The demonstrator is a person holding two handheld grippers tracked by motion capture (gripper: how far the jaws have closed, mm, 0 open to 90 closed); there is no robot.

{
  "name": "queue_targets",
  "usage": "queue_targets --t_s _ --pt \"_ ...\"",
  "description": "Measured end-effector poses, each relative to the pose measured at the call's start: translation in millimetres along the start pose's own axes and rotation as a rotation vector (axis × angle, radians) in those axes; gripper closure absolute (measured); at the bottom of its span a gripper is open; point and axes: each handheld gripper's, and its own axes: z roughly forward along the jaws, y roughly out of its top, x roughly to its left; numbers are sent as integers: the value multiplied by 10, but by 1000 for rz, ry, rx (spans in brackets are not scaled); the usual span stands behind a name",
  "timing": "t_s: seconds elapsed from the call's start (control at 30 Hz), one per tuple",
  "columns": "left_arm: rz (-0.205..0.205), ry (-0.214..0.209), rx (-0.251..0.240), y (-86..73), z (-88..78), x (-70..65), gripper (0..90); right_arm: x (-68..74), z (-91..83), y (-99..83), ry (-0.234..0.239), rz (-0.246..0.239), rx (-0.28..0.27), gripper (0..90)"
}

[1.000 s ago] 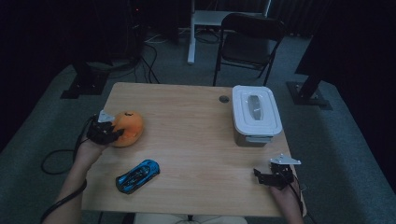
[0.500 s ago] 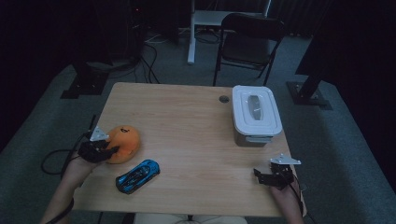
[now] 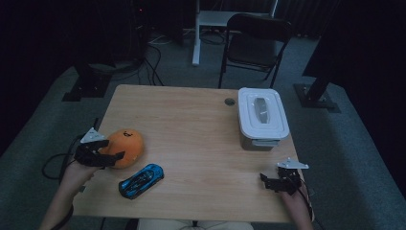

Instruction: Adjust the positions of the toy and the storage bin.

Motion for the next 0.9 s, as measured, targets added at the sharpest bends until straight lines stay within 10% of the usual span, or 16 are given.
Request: queue_targets --t_s 0.17,0.9 --pt "-21 -11 -1 121 34 -92 6 -28 -40 -25 -12 11 -2 130" --pt "92 -90 -17 682 884 -880 4 -502 -207 63 -144 114 -75 128"
